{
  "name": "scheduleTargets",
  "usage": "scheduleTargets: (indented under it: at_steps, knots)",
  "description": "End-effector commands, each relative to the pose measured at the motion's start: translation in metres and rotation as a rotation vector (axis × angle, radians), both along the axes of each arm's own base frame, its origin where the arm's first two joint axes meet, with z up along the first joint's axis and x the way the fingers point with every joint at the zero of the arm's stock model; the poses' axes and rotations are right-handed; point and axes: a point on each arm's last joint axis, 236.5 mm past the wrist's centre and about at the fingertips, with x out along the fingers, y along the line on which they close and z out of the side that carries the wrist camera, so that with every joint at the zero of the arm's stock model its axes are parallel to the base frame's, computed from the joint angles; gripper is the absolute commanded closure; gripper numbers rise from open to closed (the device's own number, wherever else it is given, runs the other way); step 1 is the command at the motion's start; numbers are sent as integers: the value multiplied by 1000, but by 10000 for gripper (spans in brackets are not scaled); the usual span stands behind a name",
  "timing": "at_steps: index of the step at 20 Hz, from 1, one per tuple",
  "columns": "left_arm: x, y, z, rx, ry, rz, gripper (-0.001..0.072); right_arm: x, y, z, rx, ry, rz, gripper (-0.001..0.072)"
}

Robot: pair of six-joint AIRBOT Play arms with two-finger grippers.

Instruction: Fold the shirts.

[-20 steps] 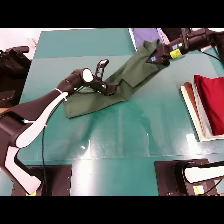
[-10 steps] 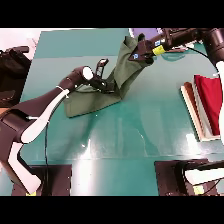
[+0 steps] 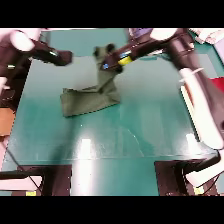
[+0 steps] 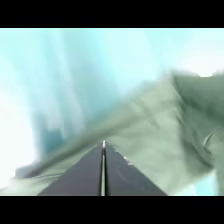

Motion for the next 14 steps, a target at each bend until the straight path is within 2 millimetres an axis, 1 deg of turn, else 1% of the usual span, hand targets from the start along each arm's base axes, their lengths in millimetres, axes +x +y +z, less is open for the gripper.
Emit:
scheduleTargets:
  at_steps: [1,2,3,4,5,6,7,8,10,11,13,14]
  knots:
    - [-20,64,72,49,-147,113,685,-19,109,-21,92,-86,66,636]
    - [-26,72,83,50,-168,130,685,-26,137,-30,120,-103,67,415]
    - [-30,79,91,51,-181,144,685,-33,154,-36,139,-110,65,252]
    - [-33,84,97,51,-193,154,685,-39,162,-42,135,-116,68,220]
    - [-34,87,99,51,-197,160,685,-40,159,-42,132,-117,60,220]
    - [-35,87,98,52,-193,160,685,-36,147,-40,126,-113,42,221]
    - [-36,87,97,53,-187,158,685,-29,129,-39,106,-106,25,222]
    - [-37,85,95,52,-179,153,685,-21,107,-41,69,-102,7,222]
    - [-38,82,96,39,-176,148,685,0,50,-59,-31,-75,-46,222]
    - [-38,81,95,33,-174,145,685,9,17,-75,-85,-35,-79,223]
    - [-39,77,95,19,-170,139,685,16,-45,-114,-168,117,-154,220]
    - [-38,75,95,10,-168,136,685,17,-71,-135,-198,200,-197,202]
